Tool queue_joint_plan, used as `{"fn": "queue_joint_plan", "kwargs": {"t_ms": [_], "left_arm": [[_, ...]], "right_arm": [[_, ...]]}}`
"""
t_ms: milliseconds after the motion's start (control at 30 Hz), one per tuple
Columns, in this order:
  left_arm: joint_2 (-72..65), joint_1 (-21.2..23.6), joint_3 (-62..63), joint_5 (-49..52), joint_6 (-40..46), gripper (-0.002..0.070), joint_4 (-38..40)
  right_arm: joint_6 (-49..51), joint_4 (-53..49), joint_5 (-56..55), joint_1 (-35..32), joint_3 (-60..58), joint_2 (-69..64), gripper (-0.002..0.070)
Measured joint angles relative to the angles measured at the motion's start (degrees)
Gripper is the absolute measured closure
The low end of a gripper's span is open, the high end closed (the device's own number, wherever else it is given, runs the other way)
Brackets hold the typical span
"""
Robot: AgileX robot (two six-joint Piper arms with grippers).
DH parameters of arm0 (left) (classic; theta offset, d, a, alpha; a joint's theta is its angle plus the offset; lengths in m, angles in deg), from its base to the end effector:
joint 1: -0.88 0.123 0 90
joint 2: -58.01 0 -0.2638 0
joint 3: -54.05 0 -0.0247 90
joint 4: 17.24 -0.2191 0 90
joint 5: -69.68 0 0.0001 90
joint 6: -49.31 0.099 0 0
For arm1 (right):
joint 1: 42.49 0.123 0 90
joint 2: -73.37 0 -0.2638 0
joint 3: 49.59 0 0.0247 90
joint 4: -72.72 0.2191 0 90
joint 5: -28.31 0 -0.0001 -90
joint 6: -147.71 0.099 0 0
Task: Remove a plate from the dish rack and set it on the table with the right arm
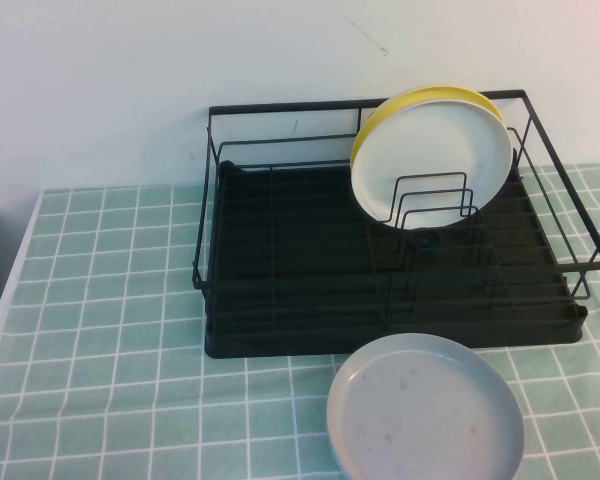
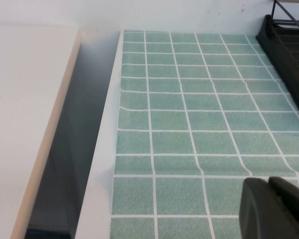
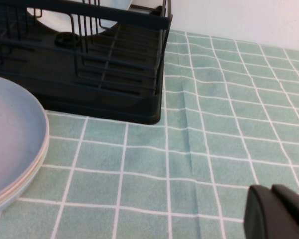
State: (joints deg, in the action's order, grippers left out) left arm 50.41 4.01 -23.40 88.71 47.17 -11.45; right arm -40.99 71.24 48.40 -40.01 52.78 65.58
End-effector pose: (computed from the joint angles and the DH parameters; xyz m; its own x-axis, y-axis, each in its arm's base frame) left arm 0.0508 -0.0005 0.1774 -0.2363 -0.1456 -0.9607 -0.0545 0.9891 -0.1365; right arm 0.0504 0.0013 0.1743 -0.2568 -0.1865 -0.9483 -0.0810 0.9819 -0.1712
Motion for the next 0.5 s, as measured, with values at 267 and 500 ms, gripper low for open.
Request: {"fn": "queue_joint_plan", "kwargs": {"t_ms": [267,500], "left_arm": [[0.0,0.0,0.0,0.0,0.0,0.0678,0.0],[0.0,0.0,0.0,0.0,-0.1,0.0678,0.0]], "right_arm": [[0.0,0.0,-11.05,0.0,-0.64,0.0,0.0678],[0.0,0.12,-34.04,0.0,-0.64,0.0,0.0678]]}}
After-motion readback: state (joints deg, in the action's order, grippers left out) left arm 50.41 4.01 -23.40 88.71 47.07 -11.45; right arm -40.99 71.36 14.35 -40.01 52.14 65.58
